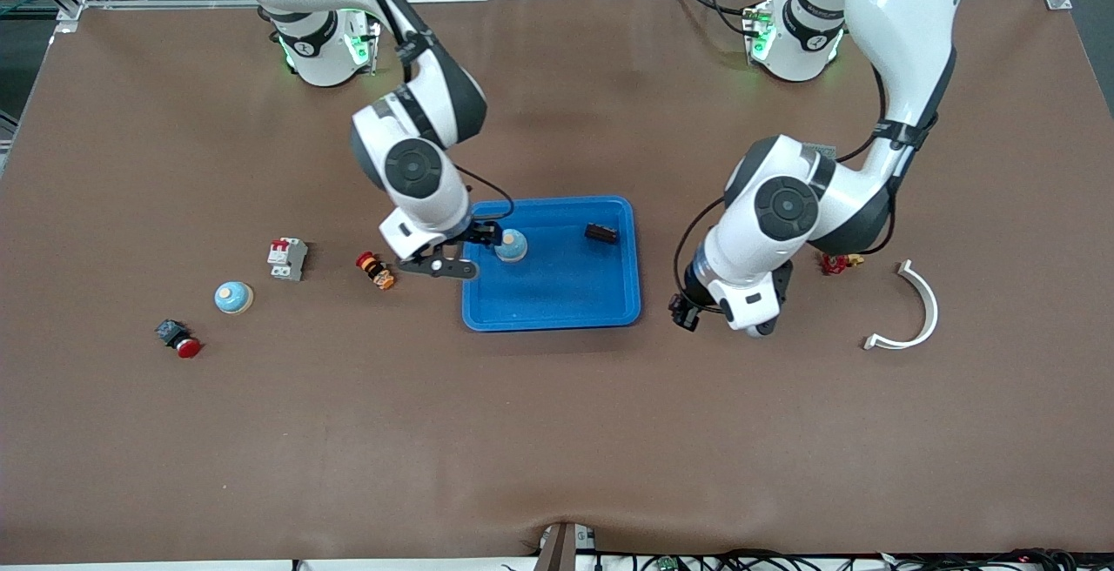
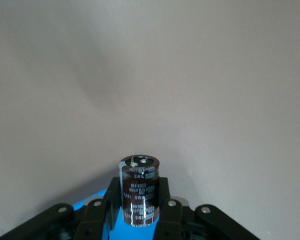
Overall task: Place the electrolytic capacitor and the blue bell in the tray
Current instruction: 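Release the bell in the tray while the left gripper lifts the capacitor, then place the capacitor in the tray while the right gripper reaches the other bell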
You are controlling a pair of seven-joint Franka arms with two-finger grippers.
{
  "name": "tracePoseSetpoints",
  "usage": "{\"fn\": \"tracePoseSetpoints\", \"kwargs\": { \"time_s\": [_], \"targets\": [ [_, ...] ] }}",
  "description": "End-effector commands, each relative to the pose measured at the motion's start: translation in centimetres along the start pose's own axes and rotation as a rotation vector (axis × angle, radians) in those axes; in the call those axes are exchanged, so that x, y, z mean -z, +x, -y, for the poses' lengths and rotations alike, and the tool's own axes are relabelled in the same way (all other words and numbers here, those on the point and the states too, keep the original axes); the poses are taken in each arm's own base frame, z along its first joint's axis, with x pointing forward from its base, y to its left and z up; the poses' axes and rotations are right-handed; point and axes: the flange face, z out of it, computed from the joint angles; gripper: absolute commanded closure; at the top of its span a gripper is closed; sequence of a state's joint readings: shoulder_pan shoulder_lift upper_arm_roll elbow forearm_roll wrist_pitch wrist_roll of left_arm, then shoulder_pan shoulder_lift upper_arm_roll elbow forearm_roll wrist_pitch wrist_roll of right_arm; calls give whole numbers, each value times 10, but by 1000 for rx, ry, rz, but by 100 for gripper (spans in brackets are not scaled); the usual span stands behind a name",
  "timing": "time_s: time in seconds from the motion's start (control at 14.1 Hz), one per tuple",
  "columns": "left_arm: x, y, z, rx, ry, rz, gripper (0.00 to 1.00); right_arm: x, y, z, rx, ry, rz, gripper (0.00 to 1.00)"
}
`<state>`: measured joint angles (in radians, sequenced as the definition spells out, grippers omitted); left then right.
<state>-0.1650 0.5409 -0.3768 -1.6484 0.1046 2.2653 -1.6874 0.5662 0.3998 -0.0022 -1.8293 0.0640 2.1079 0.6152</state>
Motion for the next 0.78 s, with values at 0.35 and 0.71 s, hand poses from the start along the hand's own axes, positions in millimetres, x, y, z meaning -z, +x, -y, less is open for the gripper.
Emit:
{"fn": "tracePoseSetpoints", "kwargs": {
  "time_s": [0.35,0.71],
  "targets": [
    [-39,-80,-7,52,37,36,100,59,69,-169,331,47,-7,0],
    [-64,-90,-23,95,18,58,100,58,98,-255,466,37,-37,0]
  ]
}}
